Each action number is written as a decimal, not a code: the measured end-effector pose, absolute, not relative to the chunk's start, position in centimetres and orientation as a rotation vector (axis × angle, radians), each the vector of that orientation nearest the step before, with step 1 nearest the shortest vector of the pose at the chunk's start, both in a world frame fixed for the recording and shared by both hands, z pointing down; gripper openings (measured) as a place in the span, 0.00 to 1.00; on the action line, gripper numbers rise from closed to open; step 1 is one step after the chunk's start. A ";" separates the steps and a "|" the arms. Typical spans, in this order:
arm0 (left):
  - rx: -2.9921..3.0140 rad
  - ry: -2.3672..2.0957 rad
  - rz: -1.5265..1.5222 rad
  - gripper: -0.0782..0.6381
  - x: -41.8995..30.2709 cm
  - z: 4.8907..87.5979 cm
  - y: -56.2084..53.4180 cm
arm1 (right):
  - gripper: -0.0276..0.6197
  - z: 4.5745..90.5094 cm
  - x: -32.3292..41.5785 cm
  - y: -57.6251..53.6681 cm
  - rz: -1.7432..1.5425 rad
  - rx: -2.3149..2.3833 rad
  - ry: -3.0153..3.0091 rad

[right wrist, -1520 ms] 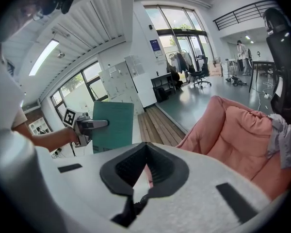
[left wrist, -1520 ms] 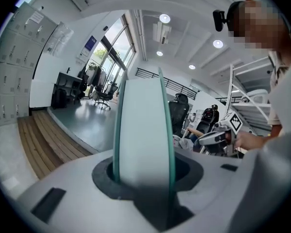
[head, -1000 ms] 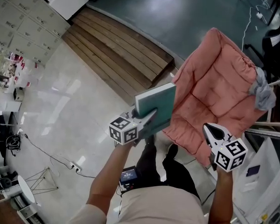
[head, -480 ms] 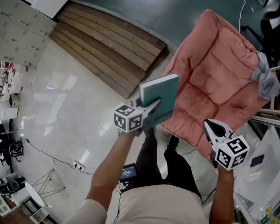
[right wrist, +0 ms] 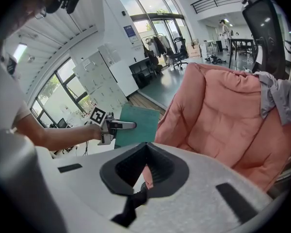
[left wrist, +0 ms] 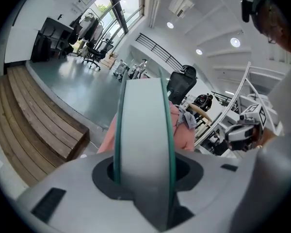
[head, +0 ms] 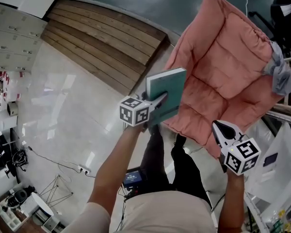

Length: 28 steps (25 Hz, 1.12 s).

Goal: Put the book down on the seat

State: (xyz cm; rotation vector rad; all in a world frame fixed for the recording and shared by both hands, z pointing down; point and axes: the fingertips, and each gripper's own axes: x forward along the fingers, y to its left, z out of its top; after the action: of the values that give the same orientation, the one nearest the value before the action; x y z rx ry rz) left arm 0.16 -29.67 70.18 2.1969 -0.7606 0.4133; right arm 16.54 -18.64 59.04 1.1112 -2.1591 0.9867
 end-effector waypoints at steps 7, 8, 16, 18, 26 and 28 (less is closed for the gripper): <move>2.170 -0.725 0.469 0.32 0.8 74.0 -30.7 | 0.03 61.4 16.6 -18.6 1.031 1.116 -2.129; 2.165 -0.721 0.477 0.32 0.9 74.7 -30.8 | 0.03 61.8 16.6 -18.6 1.037 1.115 -2.126; 2.153 -0.683 0.559 0.33 1.6 78.5 -30.9 | 0.03 64.2 16.4 -17.8 1.075 1.111 -2.106; 2.153 -0.677 0.581 0.33 2.0 79.2 -31.1 | 0.03 64.5 16.6 -17.7 1.082 1.112 -2.101; 2.137 -0.689 0.632 0.33 2.3 81.6 -32.0 | 0.03 65.9 17.5 -17.5 1.106 1.119 -2.080; 2.132 -0.689 0.639 0.33 2.5 82.0 -32.1 | 0.03 66.1 17.7 -17.4 1.113 1.119 -2.077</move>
State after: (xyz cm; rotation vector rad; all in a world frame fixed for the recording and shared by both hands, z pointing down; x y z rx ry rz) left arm 2.54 -32.09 81.98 2.1317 -0.6894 0.6391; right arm 17.69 -17.35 66.13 1.1189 -2.0769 1.1133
